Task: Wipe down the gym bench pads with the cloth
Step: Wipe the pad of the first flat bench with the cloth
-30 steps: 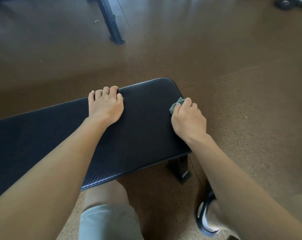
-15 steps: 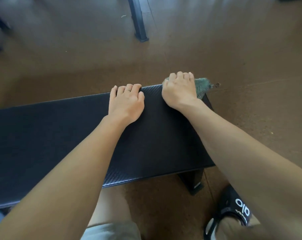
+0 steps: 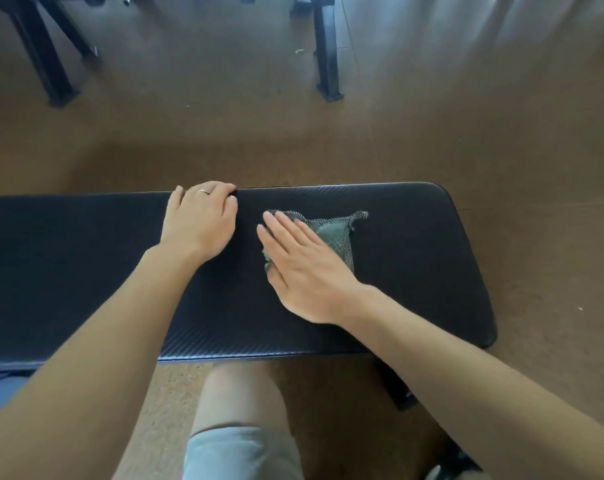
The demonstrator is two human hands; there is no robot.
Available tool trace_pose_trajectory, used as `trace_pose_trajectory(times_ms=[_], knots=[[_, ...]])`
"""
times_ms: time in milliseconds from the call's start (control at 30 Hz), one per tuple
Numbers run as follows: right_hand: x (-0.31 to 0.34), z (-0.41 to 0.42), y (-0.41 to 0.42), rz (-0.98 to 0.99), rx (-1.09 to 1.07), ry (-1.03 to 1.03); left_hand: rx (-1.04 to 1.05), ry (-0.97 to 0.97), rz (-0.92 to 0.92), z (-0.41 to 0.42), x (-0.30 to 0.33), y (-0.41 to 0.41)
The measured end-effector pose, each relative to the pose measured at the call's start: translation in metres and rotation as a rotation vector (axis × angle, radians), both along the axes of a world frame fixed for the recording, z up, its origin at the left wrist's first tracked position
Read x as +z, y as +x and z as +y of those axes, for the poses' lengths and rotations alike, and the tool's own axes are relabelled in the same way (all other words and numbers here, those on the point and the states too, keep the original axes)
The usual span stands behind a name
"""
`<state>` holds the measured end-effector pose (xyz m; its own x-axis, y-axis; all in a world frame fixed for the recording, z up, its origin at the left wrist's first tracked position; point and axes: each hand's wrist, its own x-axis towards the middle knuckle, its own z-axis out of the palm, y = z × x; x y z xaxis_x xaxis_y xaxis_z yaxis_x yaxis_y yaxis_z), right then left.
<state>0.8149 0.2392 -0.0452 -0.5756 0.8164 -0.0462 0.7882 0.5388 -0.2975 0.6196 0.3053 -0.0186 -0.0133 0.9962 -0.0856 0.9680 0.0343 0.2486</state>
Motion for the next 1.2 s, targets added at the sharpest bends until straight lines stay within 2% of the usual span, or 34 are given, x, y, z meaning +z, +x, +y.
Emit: trace_pose_trajectory(times_ms=[133,233,533,667,833,1033,1200], knots=[[0.009,-0.050,0.033,0.052,0.020,-0.114,-0.026,-0.011,0.002,0.003,-0.007,0.000],[0.011,-0.044,0.037,-0.036,-0.042,-0.034,-0.024,-0.015,-0.017,0.003,-0.008,-0.001],[0.003,0.069,-0.030,-0.117,0.118,0.027,0.017,-0.014,-0.049,0.005,-0.009,-0.006],[-0.001,0.101,-0.040,-0.032,0.086,0.054,0.074,-0.042,-0.064,0.012,-0.005,-0.007],[0.004,0.110,-0.013,-0.029,-0.145,0.035,0.089,-0.036,-0.059,0.008,0.000,-0.002],[0.002,0.086,0.065,-0.029,-0.443,0.042,0.071,-0.043,-0.048,0.004,0.005,0.000],[-0.004,0.080,0.050,-0.068,-0.584,0.033,0.056,-0.068,-0.062,0.003,0.006,-0.004]])
